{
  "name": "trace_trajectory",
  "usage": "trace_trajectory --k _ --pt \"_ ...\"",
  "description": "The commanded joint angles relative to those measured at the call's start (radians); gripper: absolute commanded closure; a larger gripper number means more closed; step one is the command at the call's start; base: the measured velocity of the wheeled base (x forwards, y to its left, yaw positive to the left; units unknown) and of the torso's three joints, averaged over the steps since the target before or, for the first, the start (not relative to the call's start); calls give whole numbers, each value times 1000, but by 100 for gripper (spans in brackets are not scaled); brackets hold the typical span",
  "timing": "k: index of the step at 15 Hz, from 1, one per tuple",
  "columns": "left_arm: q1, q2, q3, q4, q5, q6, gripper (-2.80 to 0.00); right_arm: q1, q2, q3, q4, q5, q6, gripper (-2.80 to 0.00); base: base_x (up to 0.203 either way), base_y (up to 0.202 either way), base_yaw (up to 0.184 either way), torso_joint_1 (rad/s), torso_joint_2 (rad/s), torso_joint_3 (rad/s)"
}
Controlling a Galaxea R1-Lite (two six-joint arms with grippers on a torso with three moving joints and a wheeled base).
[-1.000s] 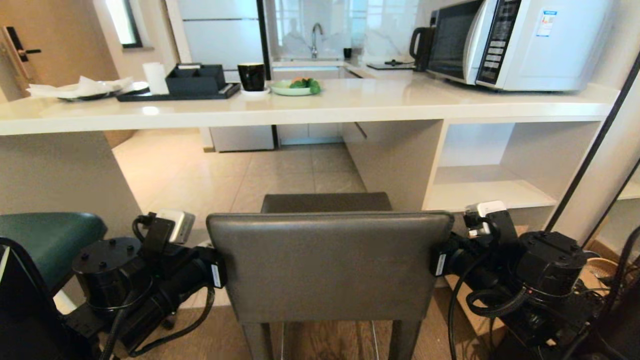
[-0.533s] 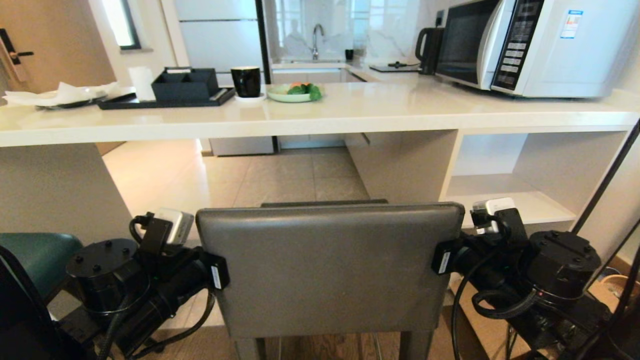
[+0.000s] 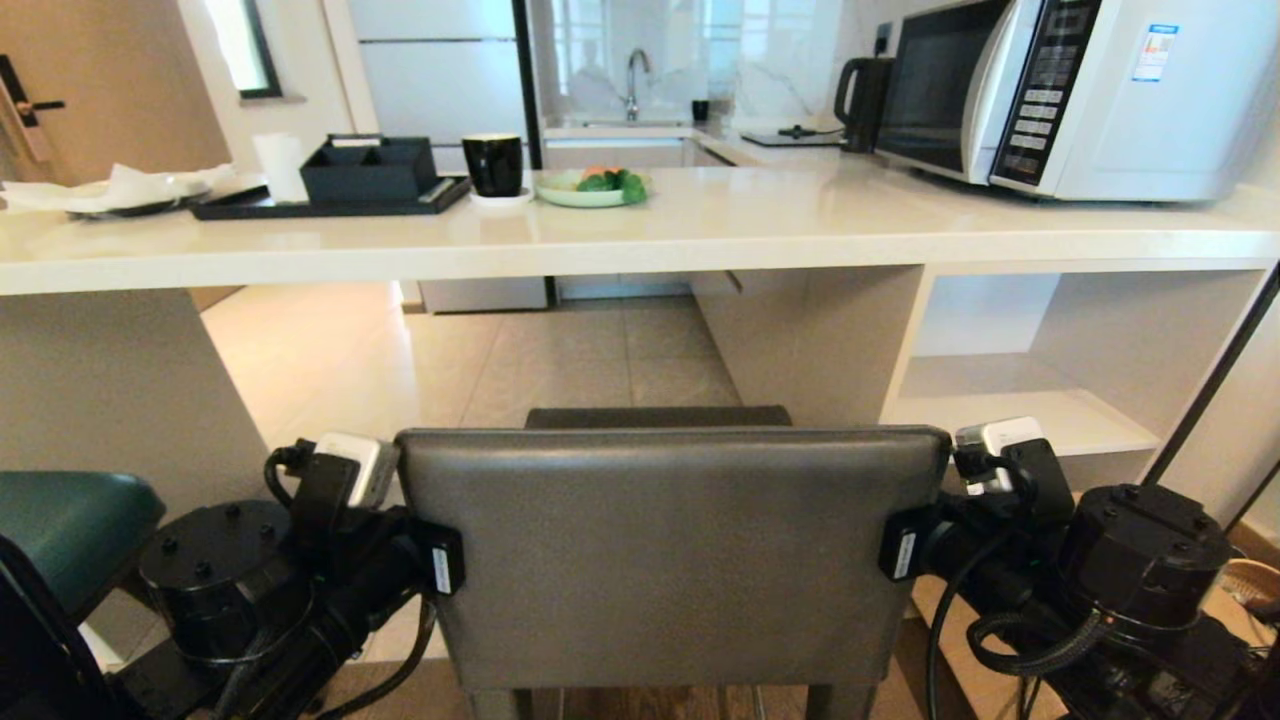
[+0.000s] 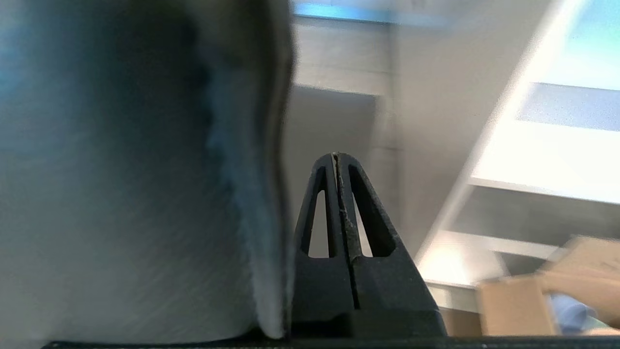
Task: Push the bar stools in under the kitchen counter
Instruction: Push the gray chair back under the dining table
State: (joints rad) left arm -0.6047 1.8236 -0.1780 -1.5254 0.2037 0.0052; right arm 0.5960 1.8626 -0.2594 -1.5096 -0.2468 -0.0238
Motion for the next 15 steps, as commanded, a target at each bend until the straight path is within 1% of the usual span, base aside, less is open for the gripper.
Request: trace_trajectory --k 1,2,3,9,13,15 --pt "-117 -11 18 -5 7 9 0 11 -2 -14 -20 11 -12 0 0 0 0 0 0 0" --pt "-154 -14 18 -5 31 11 0 15 -2 -11 -20 9 -13 0 0 0 0 0 0 0" --pt "-161 -15 18 -5 42 12 0 15 -2 -10 -20 8 -13 0 0 0 0 0 0 0" --pt "-147 -14 28 -5 49 9 0 15 -3 12 -20 8 -8 0 0 0 0 0 0 0" --pt "-129 -15 16 -5 56 7 0 15 -12 3 -20 6 -14 0 0 0 0 0 0 0" --pt "-114 -15 8 -5 56 7 0 15 -13 3 -20 6 -16 0 -163 0 2 6 7 -9"
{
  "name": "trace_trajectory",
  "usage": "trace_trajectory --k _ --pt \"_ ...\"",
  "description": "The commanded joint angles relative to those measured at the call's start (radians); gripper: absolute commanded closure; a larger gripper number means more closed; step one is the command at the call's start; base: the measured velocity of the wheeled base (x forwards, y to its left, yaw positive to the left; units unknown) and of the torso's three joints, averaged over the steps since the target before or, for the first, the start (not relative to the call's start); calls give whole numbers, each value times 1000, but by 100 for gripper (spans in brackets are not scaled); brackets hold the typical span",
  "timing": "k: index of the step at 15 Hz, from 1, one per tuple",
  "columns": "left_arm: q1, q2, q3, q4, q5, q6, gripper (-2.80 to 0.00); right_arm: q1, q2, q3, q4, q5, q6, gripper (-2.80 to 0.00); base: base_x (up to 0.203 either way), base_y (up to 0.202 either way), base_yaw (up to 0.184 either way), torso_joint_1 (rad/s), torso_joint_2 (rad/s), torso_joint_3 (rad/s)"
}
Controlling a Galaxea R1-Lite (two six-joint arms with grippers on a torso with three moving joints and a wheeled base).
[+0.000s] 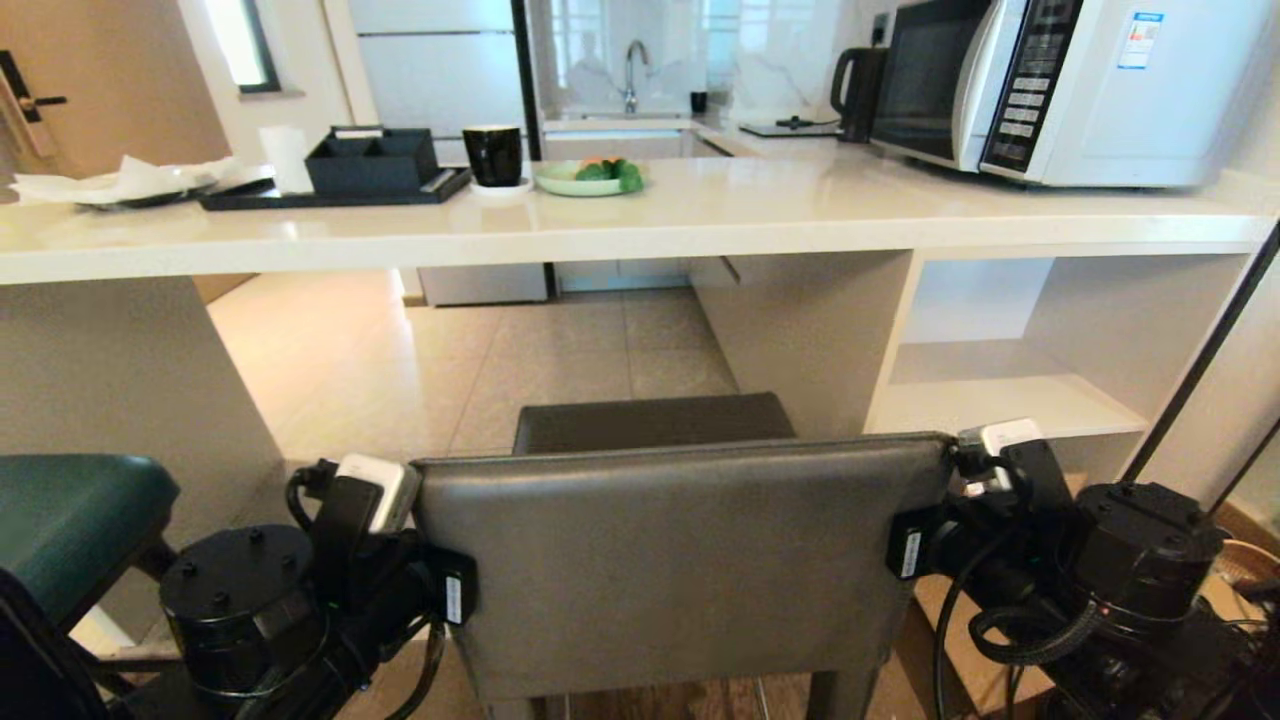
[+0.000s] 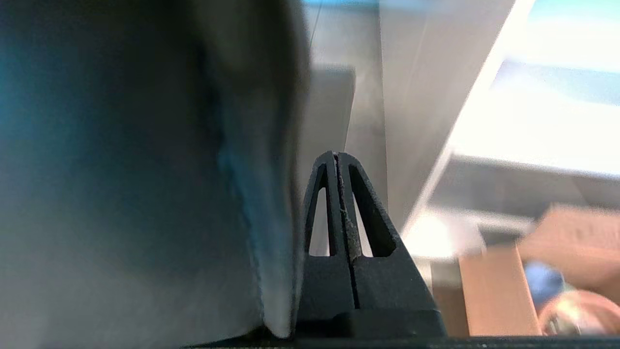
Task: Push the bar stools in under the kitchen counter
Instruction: Push the gray chair back under the dining table
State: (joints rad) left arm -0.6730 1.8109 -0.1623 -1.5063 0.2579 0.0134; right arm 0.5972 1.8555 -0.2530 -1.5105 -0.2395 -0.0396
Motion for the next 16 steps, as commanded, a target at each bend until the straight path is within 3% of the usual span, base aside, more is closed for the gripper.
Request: trace_trajectory --k 1,7,14,16 --pt "-36 -5 -11 -24 -1 -2 0 13 -6 -3 -19 -1 0 0 -200 0 0 0 9 2" --pt "-15 4 -13 -24 1 -3 0 15 -1 -2 -19 0 0 0 -186 0 -2 -2 3 4" --pt "40 110 18 -24 2 -20 0 24 55 34 -19 5 4 0 -10 0 0 -1 -1 1" --pt "44 131 49 -24 1 -29 0 63 69 73 -19 9 19 0 0 0 0 0 0 0"
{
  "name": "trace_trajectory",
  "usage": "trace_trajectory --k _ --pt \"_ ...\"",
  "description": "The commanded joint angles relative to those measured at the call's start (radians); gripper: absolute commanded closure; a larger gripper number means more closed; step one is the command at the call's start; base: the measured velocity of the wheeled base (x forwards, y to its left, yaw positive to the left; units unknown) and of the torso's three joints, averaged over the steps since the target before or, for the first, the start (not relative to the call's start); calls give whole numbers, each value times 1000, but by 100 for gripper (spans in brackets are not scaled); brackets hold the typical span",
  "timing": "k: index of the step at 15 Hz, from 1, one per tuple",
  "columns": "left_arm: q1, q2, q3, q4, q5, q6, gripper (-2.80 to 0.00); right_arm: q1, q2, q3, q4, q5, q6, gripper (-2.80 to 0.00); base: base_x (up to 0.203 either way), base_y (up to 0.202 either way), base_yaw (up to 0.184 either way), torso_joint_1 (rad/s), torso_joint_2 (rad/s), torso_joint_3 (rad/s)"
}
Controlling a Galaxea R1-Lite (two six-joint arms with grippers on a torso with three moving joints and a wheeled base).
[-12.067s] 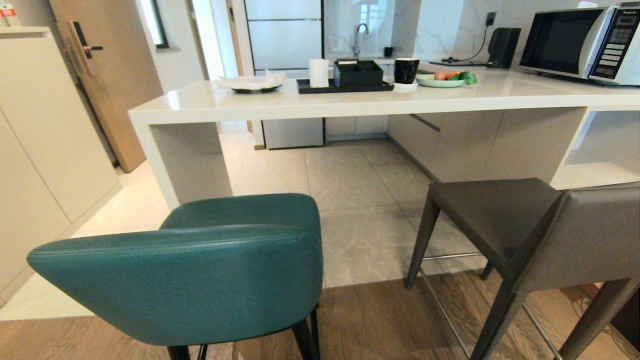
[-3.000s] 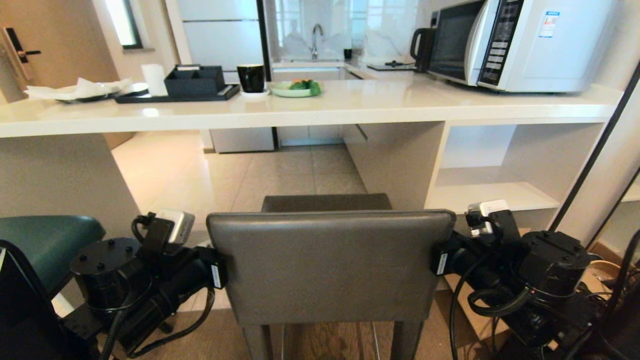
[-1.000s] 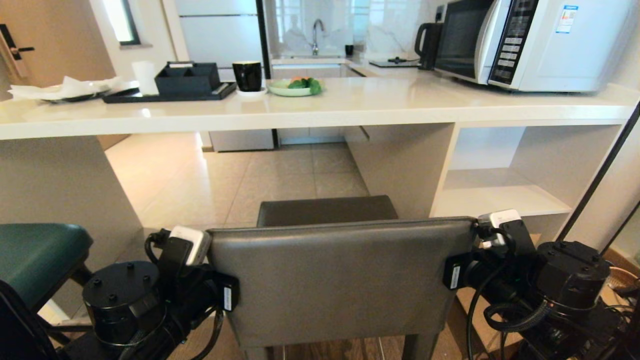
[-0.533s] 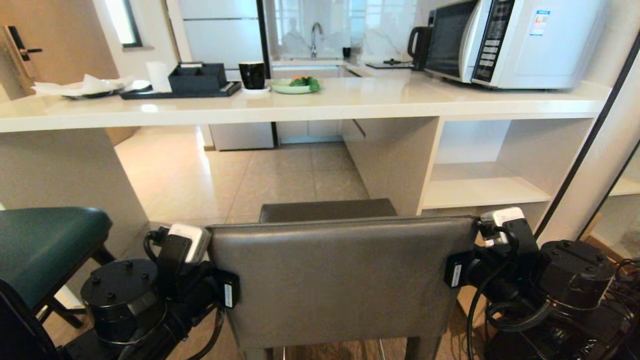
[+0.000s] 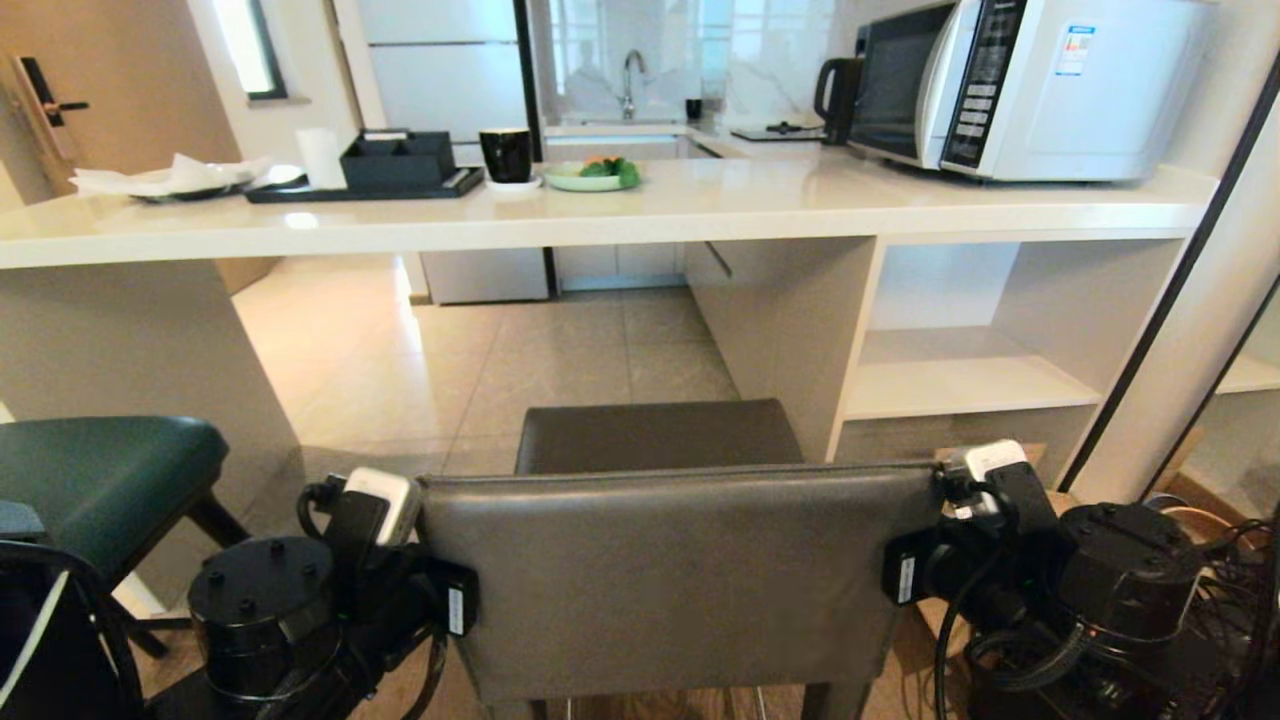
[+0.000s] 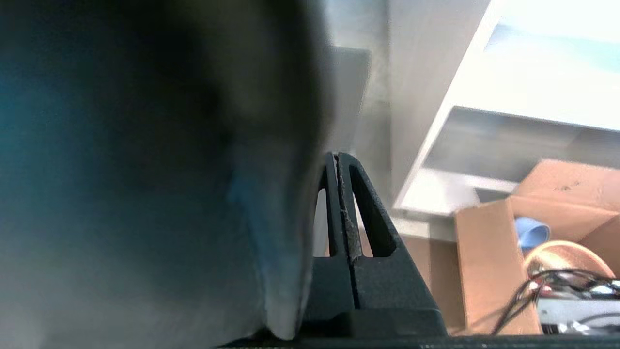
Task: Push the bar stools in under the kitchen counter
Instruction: Push the gray chair back under the dining table
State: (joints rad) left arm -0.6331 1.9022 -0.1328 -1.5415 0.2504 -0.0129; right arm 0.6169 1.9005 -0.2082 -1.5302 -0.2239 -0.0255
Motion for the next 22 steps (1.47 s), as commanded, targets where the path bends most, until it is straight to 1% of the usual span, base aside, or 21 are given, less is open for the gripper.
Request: trace_trajectory --k 1,4,8,9,11,14,18,20,22 --pt "4 48 20 12 9 -5 0 52 26 32 0 -6 9 0 0 0 0 0 0 0" --pt "12 65 7 12 9 -5 0 61 45 32 0 -6 7 0 0 0 0 0 0 0" --pt "50 84 -24 12 9 -4 0 59 78 -10 0 -6 6 0 0 0 0 0 0 0" --pt "52 80 -27 12 10 -5 0 54 86 -42 0 -7 6 0 0 0 0 0 0 0" --pt "59 81 -44 12 33 -11 0 29 100 -125 0 -7 -6 0 0 0 0 0 0 0" --pt "53 89 -45 12 33 -13 0 -17 141 -257 0 -2 -68 0 0 0 0 0 0 0" --pt "46 113 -57 12 32 -15 0 -44 144 -349 53 0 -77 0 0 0 0 0 0 0" --pt "47 131 -68 12 33 -15 0 -49 147 -358 76 0 -79 0 0 0 0 0 0 0" --pt "56 144 -91 12 35 -13 0 -50 162 -307 70 -2 -72 0 0 0 0 0 0 0"
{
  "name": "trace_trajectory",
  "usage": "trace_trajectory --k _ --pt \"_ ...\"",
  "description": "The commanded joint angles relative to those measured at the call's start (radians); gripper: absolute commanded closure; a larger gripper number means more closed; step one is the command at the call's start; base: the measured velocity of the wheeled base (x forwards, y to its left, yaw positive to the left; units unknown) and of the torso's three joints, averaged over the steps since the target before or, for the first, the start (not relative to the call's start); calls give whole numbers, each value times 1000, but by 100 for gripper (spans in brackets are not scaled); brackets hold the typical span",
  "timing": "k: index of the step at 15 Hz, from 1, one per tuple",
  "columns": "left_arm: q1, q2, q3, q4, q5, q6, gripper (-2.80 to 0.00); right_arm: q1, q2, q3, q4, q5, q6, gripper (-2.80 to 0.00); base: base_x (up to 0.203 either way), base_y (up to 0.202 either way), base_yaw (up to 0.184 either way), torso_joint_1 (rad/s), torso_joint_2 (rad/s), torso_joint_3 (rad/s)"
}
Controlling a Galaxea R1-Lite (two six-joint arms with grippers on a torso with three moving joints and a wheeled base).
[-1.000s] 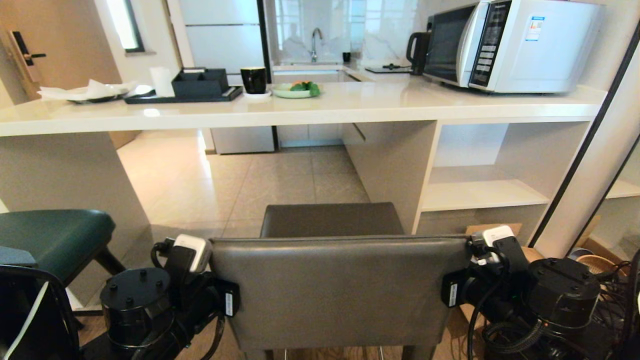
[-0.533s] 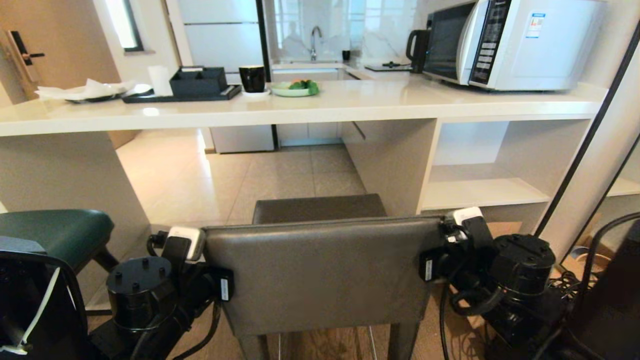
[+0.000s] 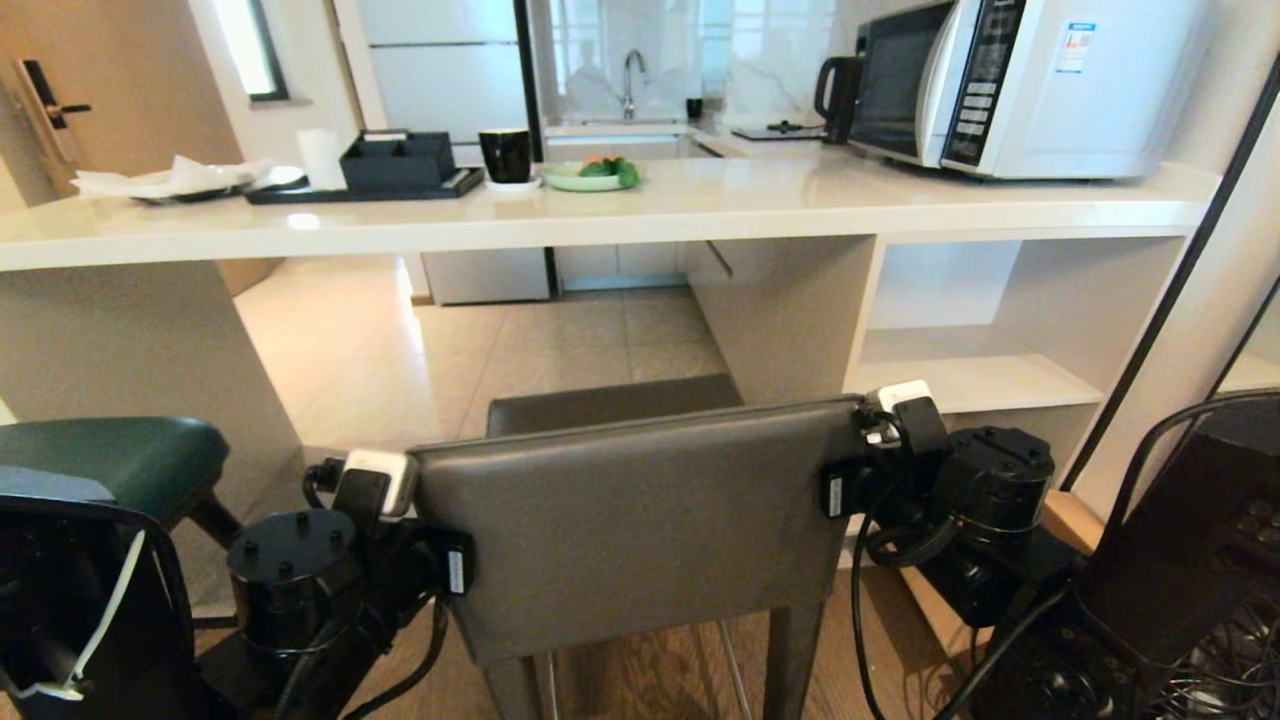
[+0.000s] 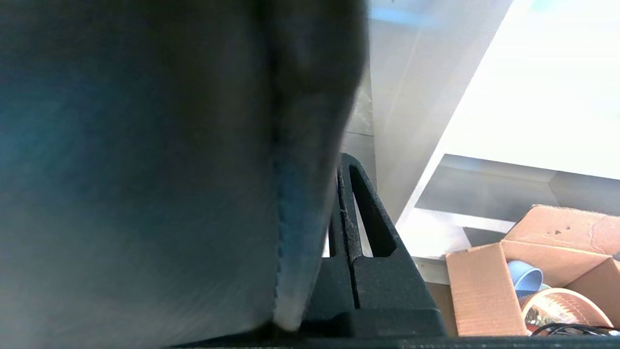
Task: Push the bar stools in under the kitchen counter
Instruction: Push the gray chair back under the dining table
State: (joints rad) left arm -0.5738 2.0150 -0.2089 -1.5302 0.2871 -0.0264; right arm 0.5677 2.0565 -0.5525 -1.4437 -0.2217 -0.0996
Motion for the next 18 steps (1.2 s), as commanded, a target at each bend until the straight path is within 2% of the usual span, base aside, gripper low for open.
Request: trace_trajectory --k 1,3,6,8,12,15,18 --pt "4 33 -31 0 -2 1 0 -1 20 72 -34 -4 8 0 0 0 0 0 0 0" --pt "26 30 -60 0 0 5 0 -3 69 119 -85 -5 16 0 0 0 0 0 0 0" --pt "135 30 -111 0 -3 22 0 11 60 152 -86 -7 15 0 0 0 0 0 0 0" --pt "198 37 -167 0 -12 64 0 14 48 158 -86 -7 15 0 0 0 0 0 0 0" --pt "220 122 -296 0 -13 122 0 14 50 175 -86 -5 17 0 0 0 0 0 0 0" --pt "215 102 -237 0 -14 116 0 -1 49 147 -86 -5 18 0 0 0 0 9 6 -4" --pt "215 75 -195 0 -14 96 0 -34 59 64 -86 -5 11 0 0 0 0 0 0 0"
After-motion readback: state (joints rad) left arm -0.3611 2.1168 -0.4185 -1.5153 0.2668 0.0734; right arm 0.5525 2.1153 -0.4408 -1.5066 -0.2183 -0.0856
